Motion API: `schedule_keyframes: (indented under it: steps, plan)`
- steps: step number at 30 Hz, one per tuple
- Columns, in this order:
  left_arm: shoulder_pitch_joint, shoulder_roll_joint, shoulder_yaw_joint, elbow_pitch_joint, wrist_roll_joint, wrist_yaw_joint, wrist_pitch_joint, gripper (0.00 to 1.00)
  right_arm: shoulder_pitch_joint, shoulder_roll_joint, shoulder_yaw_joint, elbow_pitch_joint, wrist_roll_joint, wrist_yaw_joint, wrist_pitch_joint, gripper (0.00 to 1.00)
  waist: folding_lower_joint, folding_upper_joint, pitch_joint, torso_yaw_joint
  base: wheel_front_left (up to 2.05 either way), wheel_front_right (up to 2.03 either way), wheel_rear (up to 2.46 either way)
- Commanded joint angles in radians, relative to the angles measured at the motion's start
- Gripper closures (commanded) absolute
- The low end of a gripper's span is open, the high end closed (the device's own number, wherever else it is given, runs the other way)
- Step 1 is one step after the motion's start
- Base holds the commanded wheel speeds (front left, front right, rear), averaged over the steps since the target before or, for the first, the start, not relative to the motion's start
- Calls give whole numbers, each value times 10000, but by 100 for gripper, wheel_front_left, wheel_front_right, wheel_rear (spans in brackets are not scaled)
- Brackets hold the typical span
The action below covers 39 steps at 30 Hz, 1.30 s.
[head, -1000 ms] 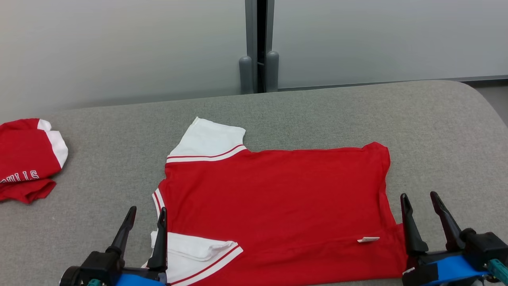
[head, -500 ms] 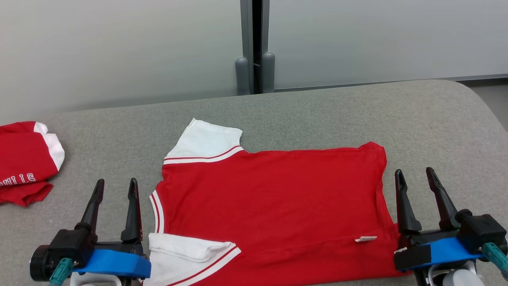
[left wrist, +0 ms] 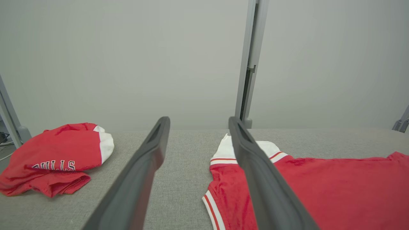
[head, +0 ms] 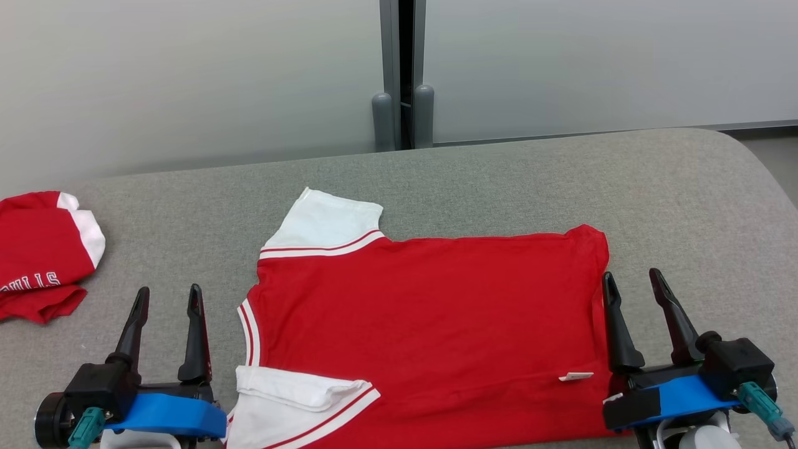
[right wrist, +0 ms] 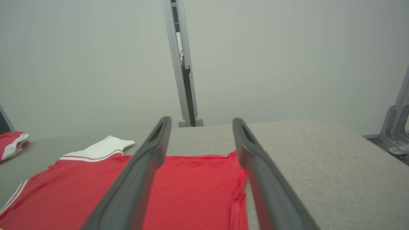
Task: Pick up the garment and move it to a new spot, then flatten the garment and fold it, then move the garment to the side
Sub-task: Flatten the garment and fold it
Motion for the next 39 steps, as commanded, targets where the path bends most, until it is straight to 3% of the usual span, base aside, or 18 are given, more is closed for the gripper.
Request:
schedule_keyframes:
  steps: [1, 11, 19, 26, 39]
  plan:
    - [-118, 14, 63, 30, 79, -32, 3, 0, -107, 41, 27, 33, 35, -3, -14, 0, 0, 0, -6, 3, 0, 0, 0]
    - [-1014, 62, -91, 487, 158, -150, 3, 0, -455, -229, -130, 291, 78, -3, -14, 0, 0, 0, 258, -25, 0, 0, 0]
    - [-3456, 799, -742, 1981, 362, -318, 3, 0, -1805, -718, -29, 1038, -29, -3, -10, 0, 0, 0, 1090, -451, 0, 0, 0]
    - [-5923, 1522, -1540, 3795, 334, -378, 149, 0, -3357, -1089, 442, 2043, 240, -3, -8, 0, 0, 0, 2111, -1155, 0, 0, 0]
    - [-8993, 2820, -4133, 6342, -545, -388, 1474, 0, -4778, -1034, 1124, 2105, 729, -4, -10, 0, 0, 0, 3735, -2203, 0, 0, 0]
